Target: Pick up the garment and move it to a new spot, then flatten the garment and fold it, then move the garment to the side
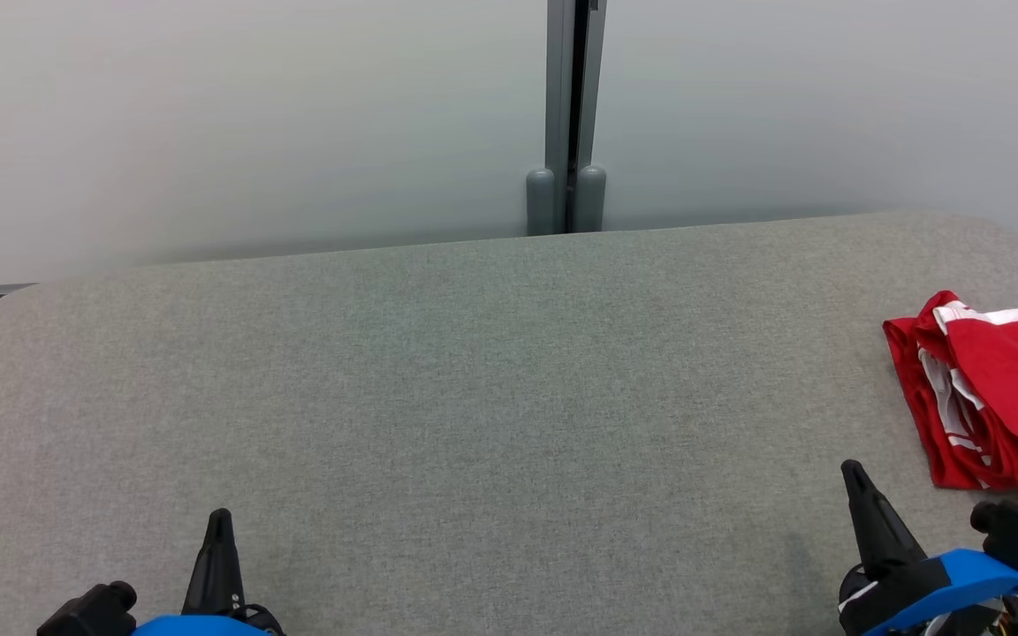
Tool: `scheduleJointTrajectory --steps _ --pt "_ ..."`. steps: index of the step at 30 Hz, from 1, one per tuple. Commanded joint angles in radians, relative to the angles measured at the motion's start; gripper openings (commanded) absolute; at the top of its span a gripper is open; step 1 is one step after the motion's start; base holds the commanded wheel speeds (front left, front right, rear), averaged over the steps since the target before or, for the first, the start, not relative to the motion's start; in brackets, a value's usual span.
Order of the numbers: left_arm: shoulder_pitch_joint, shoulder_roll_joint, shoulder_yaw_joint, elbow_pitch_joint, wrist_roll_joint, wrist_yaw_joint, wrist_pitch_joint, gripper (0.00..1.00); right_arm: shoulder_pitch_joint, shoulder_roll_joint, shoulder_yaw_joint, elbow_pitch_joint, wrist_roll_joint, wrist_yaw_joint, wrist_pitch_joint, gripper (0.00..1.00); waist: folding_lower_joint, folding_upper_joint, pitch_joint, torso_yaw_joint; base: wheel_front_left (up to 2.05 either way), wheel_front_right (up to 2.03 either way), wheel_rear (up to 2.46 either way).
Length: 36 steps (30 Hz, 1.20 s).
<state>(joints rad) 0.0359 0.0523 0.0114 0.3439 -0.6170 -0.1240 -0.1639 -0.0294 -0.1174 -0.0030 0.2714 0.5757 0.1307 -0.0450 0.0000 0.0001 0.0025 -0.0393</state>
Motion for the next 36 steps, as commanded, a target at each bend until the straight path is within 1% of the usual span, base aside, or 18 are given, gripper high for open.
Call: scheduleJointTrajectory --steps 1,11,12,36 --pt "-0.037 0.001 0.007 -0.021 -0.047 -0.002 0.011 0.0 -0.026 0.002 -0.009 -0.018 0.051 0.0 0.008 0.0 0.0 -0.0001 0.0 0.001 0.0 0.0 0.0" --pt "-0.054 0.001 0.021 -0.034 -0.186 -0.003 0.05 0.0 -0.035 0.011 -0.024 -0.02 0.195 0.0 0.029 0.0 0.0 -0.0001 0.0 0.004 0.0 0.0 0.0" --pt "-0.054 0.001 0.021 -0.034 -0.186 -0.003 0.05 0.0 -0.035 0.011 -0.024 -0.02 0.195 0.0 0.029 0.0 0.0 -0.0001 0.0 0.004 0.0 0.0 0.0" --pt "-0.089 0.0 0.051 -0.058 -0.464 -0.005 0.129 0.0 -0.054 0.031 -0.055 -0.024 0.484 0.0 0.075 0.0 0.0 -0.0001 0.0 0.013 0.0 0.0 0.0"
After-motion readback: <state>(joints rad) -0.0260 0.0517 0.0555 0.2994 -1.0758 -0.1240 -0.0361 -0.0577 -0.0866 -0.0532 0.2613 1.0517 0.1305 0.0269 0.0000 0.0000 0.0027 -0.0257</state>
